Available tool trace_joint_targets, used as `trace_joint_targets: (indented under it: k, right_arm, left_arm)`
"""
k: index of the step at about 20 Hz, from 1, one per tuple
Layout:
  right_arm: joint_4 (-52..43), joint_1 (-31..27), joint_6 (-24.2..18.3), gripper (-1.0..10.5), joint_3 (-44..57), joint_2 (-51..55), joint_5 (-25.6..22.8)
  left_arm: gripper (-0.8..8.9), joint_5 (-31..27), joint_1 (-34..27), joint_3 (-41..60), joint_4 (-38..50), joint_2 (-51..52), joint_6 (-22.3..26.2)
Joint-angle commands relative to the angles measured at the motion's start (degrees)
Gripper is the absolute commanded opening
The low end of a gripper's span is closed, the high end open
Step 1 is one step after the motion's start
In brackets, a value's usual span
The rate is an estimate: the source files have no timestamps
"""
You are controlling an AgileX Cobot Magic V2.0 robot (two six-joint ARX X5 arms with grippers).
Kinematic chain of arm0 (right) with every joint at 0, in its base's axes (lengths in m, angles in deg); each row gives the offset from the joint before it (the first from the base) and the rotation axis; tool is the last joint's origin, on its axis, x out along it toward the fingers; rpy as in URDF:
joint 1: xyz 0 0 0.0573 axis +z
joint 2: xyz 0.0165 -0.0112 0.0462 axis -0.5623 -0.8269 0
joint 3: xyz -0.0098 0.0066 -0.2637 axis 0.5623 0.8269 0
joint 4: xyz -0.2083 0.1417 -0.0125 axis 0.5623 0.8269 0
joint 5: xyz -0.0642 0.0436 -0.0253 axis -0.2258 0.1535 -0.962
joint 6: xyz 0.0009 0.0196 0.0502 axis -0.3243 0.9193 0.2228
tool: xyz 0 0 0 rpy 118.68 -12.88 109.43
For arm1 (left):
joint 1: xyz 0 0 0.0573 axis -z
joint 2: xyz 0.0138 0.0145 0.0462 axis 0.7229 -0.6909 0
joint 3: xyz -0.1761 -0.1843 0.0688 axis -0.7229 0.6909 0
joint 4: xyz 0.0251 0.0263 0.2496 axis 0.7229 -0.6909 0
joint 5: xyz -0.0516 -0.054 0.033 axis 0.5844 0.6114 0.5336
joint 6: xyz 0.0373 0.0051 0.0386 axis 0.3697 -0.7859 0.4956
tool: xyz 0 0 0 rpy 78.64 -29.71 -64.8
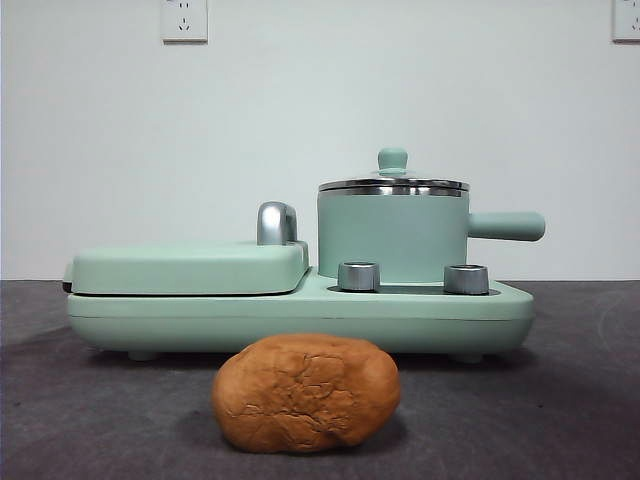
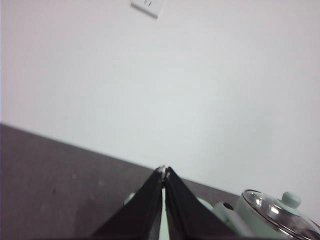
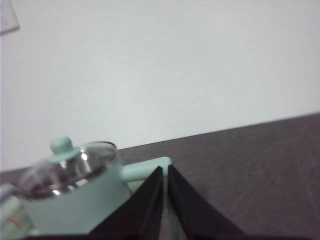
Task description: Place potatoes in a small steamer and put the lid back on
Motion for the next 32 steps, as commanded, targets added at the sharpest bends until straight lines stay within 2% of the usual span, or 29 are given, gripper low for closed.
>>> trace_joint_targets:
  k: [1,3,6,9,13,16,18,22,25,27,30,32]
  right_arm:
    - [2.54,0.0,4.28,0.1,-6.05,-2.16,-0.09]
    - [4.07,0.0,2.32,0.1,-9.29,-4.42,0.0]
    - [6.56,0.0,-1.97,0.1,-14.53,-8.96,0.61]
    - [8.5,0.0,-8.28,0.1,-19.3,-14.03,4.24]
    - [11.34,0.02,-20.98,0.1,-24.65,-20.57,10.69]
    - [14.12,0.07,-29.97,0.1,-27.91,-24.81,15.21]
    - [15.98,0.11,-34.69,0.1,-29.38,-26.75,16.92]
    - [17.68,1.73,-44.44,0.1,-30.64,-29.33,17.99]
    - [18.05,3.72,-51.49,0.1,-30.64,-29.73,17.99]
    - [18.19,4.94,-53.57,0.1,-30.64,-29.86,17.99]
    - [18.19,6.43,-53.46,0.2,-30.64,-30.03,18.01]
    - [18.19,6.97,-52.59,1.1,-30.64,-30.01,17.99]
  left_arm:
    - [0.06,0.2,-0.02,-7.02,-5.81,-2.16,-0.11]
    - [0.06,0.83,-0.02,-10.8,-9.14,-4.2,2.73]
    - [0.06,4.55,-0.02,-16.22,-12.44,-8.46,9.44]
    - [0.06,9.66,-0.02,-21.09,-14.84,-13.4,15.61]
    - [0.05,18.43,0.0,-26.88,-17.29,-20.52,24.57]
    - [0.05,22.56,0.09,-30.64,-20.33,-25.16,32.7]
    - [0.05,23.96,0.24,-32.7,-22.56,-27.74,38.05]
    - [0.05,24.2,1.6,-37.51,-30.75,-33.38,52.61]
    - [0.06,24.15,3.1,-40.24,-35.74,-36.85,59.25]
    - [0.06,24.15,4.11,-40.94,-36.09,-38.23,59.49]
    - [0.09,24.15,5.68,-41.18,-34.49,-39.1,57.59]
    - [0.85,24.15,6.67,-41.18,-33.35,-39.17,55.52]
